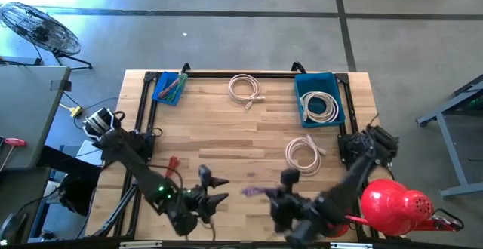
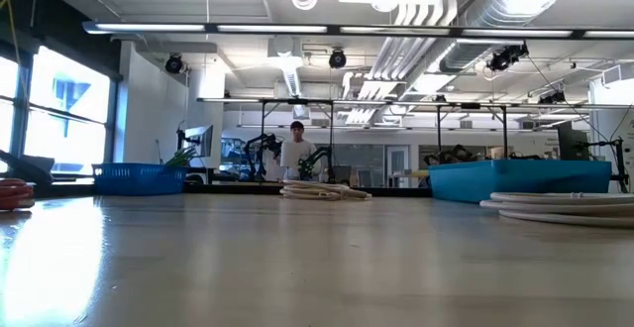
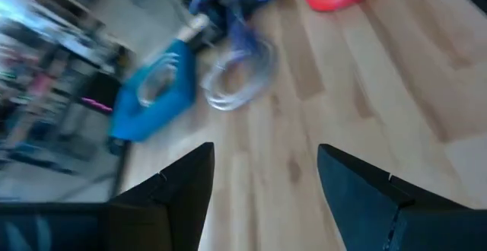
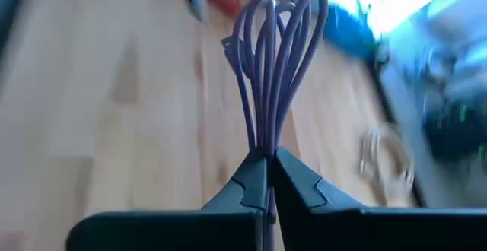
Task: Pick & Place USB Port
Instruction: Put the purple USB cable into the left blue bin
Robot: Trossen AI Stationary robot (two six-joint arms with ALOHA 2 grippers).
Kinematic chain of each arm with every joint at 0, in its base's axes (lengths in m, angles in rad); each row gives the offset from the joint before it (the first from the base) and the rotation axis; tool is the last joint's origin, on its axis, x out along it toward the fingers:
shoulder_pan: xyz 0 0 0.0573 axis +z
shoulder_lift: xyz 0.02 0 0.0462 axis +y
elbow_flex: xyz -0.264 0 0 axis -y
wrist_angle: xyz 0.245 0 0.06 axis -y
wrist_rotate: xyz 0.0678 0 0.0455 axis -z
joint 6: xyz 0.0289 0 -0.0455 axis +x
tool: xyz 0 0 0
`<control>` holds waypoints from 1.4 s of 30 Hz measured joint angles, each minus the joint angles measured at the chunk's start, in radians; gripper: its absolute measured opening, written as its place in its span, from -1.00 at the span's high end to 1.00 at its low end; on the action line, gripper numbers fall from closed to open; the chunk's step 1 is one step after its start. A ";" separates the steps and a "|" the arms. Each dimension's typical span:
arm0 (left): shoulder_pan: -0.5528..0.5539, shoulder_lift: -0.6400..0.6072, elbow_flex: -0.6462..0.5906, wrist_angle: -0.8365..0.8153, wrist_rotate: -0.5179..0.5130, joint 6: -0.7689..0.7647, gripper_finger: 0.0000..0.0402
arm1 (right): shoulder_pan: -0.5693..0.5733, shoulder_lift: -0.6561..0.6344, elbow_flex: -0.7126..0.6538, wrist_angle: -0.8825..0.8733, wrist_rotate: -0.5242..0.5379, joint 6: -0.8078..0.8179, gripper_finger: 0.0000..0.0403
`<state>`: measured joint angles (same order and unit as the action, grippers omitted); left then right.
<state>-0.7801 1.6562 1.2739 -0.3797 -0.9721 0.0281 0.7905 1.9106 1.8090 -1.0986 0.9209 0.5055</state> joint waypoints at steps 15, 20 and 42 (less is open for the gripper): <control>-0.069 0.006 0.000 0.422 -0.077 0.268 -0.13 | 0.100 0.000 -0.025 0.293 0.200 -0.363 1.00; -0.053 0.024 0.000 0.442 -0.033 0.282 -0.13 | 0.100 0.000 -0.025 0.340 0.224 -0.430 1.00; 0.028 0.065 -0.001 0.575 0.160 0.307 -0.13 | 0.028 0.028 -0.025 0.424 0.106 -0.524 1.00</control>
<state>-0.7525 1.7214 1.2732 0.1951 -0.8124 0.3355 0.8190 1.9385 1.7840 -0.6750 1.0266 -0.0182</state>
